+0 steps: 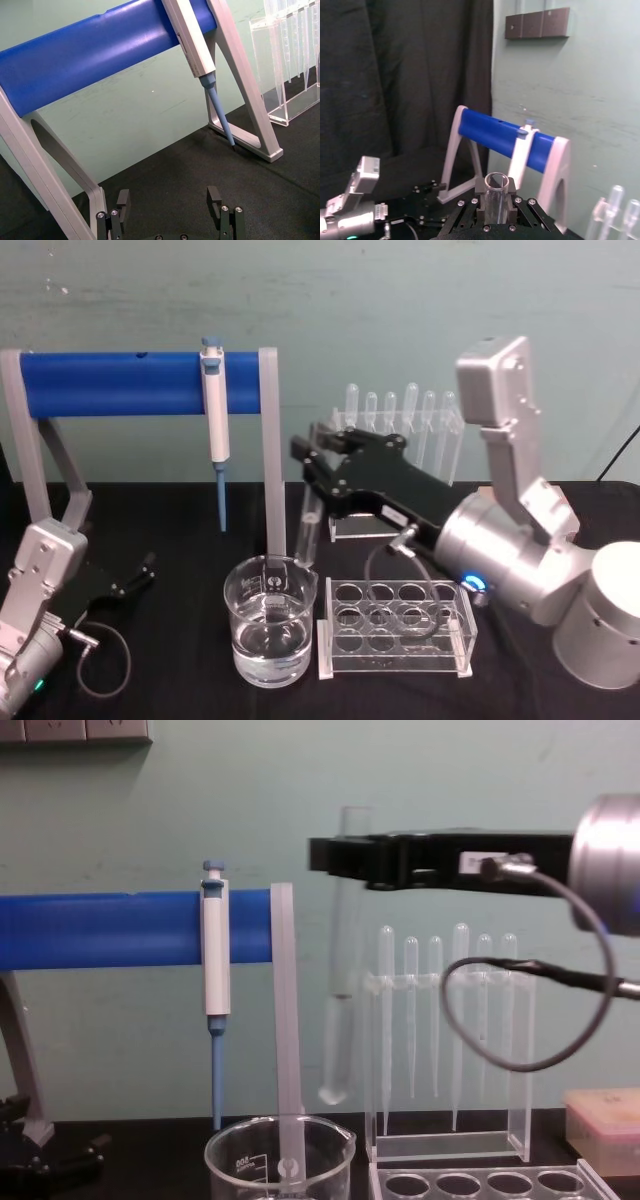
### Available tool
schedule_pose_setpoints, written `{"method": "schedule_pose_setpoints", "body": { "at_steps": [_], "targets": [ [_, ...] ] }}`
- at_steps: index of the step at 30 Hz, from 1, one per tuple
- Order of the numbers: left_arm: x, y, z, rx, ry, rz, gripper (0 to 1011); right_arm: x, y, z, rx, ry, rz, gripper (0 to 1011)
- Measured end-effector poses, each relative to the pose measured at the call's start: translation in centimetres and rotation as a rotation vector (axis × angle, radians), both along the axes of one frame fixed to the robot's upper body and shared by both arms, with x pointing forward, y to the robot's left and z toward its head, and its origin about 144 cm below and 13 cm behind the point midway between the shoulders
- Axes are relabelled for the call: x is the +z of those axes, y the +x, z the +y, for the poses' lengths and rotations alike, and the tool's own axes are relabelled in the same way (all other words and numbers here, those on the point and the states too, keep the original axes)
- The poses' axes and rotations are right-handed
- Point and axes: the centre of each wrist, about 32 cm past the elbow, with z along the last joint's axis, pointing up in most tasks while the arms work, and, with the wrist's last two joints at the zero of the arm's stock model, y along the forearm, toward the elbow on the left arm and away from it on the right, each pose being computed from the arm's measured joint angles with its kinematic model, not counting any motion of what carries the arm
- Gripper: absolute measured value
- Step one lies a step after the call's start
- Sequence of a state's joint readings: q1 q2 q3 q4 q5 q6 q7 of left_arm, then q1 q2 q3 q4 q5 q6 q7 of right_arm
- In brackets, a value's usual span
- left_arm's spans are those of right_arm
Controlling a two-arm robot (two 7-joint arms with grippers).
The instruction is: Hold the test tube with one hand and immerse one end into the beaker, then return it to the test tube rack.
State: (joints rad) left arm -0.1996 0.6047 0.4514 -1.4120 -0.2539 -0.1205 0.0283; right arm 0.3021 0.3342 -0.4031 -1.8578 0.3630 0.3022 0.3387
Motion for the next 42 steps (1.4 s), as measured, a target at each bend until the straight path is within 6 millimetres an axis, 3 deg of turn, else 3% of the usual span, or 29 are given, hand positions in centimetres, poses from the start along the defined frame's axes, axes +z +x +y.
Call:
{"method": "schedule_pose_setpoints", "body": {
  "at_steps": [5, 17, 32, 42],
  "targets": [
    [0.0, 0.0, 0.0, 0.000, 0.000, 0.000, 1000, -0.5, 0.4, 1.1, 0.025, -0.001, 0.020, 225],
    [0.0, 0.0, 0.0, 0.000, 0.000, 0.000, 1000, -3.9, 1.9, 3.3, 0.044, -0.037, 0.060, 225],
    [0.0, 0.0, 0.0, 0.000, 0.000, 0.000, 1000, -8.2, 2.2, 3.8, 0.044, -0.089, 0.094, 225],
    [0.0, 0.0, 0.0, 0.000, 0.000, 0.000, 1000, -8.7, 2.1, 3.7, 0.037, -0.071, 0.107, 224]
  ]
}}
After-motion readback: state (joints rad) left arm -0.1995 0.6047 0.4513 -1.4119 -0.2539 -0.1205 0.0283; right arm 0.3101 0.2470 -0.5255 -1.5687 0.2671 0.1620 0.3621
